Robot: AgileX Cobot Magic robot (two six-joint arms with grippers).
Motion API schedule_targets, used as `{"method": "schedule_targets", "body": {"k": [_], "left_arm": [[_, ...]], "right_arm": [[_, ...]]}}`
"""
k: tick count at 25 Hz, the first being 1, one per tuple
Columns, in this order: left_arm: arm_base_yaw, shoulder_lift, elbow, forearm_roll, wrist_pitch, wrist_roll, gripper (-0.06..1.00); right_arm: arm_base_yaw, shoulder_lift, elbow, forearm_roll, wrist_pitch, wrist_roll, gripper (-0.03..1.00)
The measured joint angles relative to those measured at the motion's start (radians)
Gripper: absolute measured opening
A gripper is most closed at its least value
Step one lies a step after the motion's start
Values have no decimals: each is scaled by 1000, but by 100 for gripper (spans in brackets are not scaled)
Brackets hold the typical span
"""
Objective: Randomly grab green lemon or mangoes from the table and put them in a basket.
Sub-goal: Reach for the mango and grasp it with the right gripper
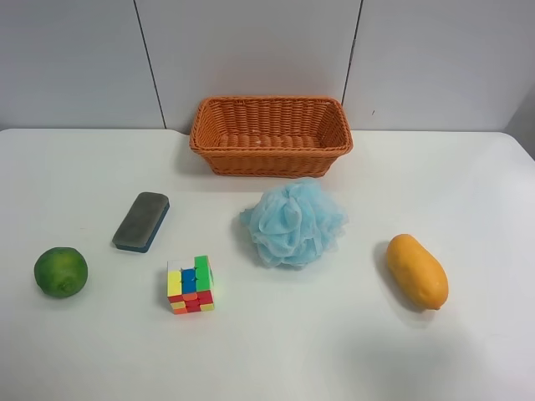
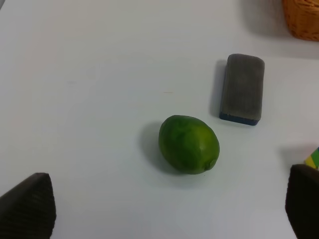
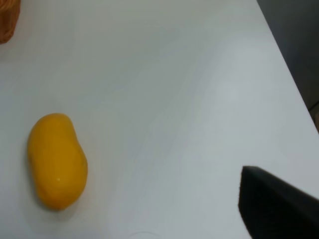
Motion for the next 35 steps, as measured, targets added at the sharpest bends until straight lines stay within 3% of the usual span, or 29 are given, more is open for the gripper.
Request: {"method": "schedule_targets", "body": {"k": [13,19,26,31,35], "left_arm": [[0,0,0,0,0,0,90],[0,0,0,0,0,0,90],[0,0,0,0,0,0,90],[0,0,0,0,0,0,90],[0,0,0,0,0,0,90]], "right_arm": [[0,93,0,1,-1,0,99],[0,341,-23,32,-7,-35,99],[0,637,-190,65,-86,-51,99],[0,872,-203,157,-158,-87,99],[22,1078,-203,167,-225,-95,99]]}}
